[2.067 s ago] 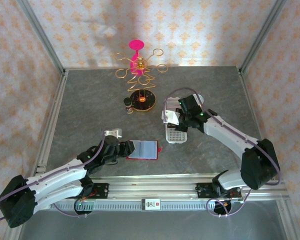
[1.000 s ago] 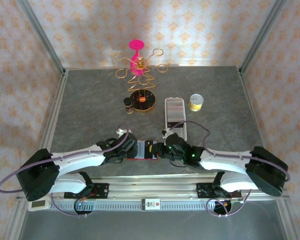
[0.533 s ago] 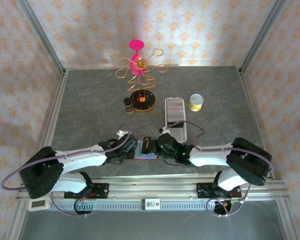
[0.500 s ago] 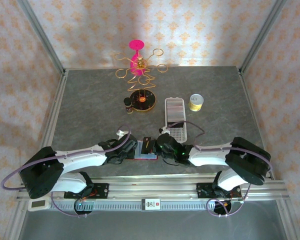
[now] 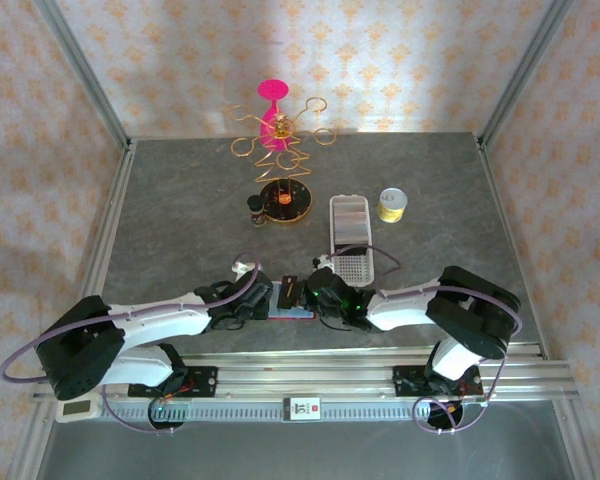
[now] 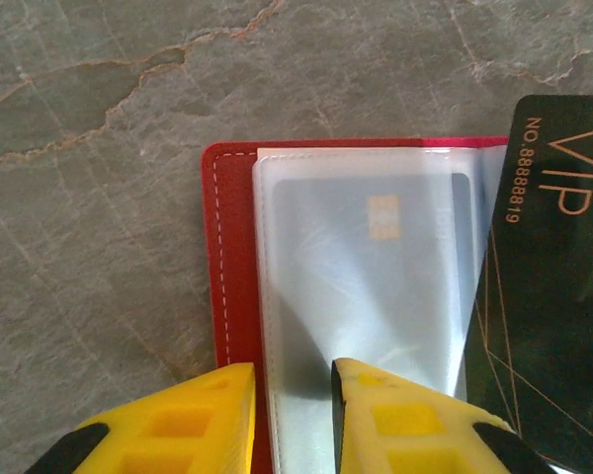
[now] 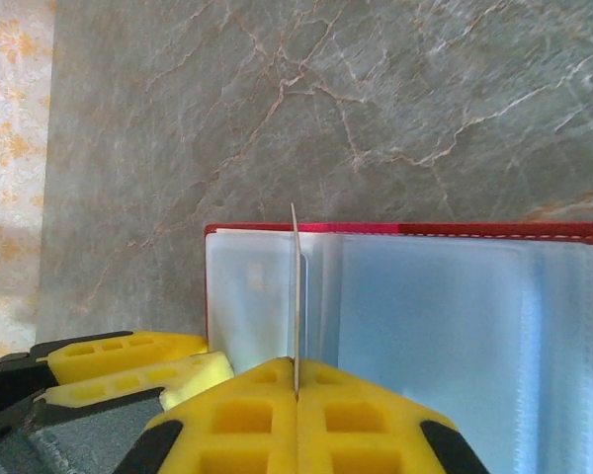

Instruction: Put the credit cards into the card holder

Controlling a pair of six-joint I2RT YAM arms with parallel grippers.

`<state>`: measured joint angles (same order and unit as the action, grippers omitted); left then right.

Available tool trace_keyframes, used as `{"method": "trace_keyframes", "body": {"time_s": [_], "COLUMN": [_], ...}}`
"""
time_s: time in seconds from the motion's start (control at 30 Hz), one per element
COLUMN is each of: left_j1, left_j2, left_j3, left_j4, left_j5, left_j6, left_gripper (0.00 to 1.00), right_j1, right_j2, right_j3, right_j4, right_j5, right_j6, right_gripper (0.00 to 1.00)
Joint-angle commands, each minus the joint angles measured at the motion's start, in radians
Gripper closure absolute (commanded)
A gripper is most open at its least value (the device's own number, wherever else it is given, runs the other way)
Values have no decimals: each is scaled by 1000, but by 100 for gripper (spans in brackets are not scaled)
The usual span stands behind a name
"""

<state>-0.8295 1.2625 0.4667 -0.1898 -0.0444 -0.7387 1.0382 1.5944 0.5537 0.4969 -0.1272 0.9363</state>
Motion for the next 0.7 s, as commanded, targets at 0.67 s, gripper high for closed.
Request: {"method": "trace_keyframes", "body": {"time_s": [0.67], "left_j1": [-4], "left_j2": [-28], "left_j3": [-98], "left_j4": [57], "left_j5": [10], "left_j6": [-63], "left_gripper": [78], "right_j1": [33], "right_j2": [41], "right_j3": [37], "right_j4": [-84], "right_j5": [-47], "right_j6": [28], "right_gripper": [100]}}
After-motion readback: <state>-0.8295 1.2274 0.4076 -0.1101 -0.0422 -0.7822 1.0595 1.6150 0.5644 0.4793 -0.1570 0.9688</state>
